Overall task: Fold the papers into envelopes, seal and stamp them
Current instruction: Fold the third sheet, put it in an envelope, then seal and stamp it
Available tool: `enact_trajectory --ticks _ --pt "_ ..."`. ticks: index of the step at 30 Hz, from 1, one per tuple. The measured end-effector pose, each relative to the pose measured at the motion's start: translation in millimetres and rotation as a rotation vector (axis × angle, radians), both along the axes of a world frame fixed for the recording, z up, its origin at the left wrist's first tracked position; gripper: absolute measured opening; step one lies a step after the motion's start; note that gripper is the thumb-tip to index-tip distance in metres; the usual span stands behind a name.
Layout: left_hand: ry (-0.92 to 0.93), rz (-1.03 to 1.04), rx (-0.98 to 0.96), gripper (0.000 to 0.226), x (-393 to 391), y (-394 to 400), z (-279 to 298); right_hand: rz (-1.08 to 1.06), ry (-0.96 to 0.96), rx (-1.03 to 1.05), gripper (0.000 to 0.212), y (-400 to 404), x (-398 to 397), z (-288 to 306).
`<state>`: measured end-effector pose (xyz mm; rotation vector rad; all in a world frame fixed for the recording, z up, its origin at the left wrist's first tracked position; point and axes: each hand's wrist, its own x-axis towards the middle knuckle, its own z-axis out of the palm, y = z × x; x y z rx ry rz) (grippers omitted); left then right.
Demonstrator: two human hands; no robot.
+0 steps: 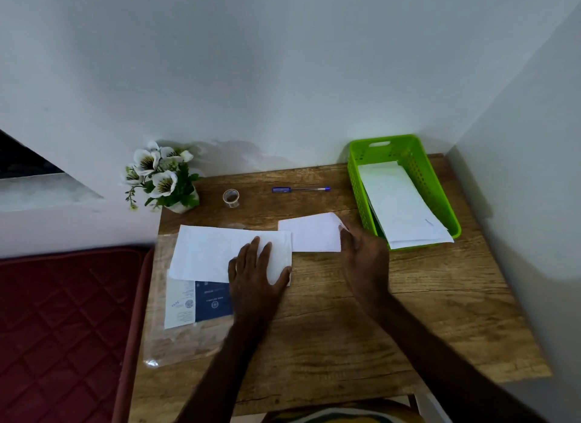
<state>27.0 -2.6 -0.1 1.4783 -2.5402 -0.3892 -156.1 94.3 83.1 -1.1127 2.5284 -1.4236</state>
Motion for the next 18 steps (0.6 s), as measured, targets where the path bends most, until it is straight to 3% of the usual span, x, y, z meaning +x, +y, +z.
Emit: enact_trajectory --ticks 5,12,18 --pt "-0.012 0.015 -0.032 0.071 -3.0 3.2 2.8 -0.014 0.071 -0.076 0.027 17.2 -13.5 28.7" --pt "-0.014 0.064 -0.054 0.058 -0.1 10.6 3.6 0.025 -0.266 -0.026 0.027 34.2 -19.0 37.6" --pt "-0.015 0.044 -0.008 0.071 1.4 11.8 6.7 0.126 -0.311 0.089 0.022 37.2 -23.0 22.7"
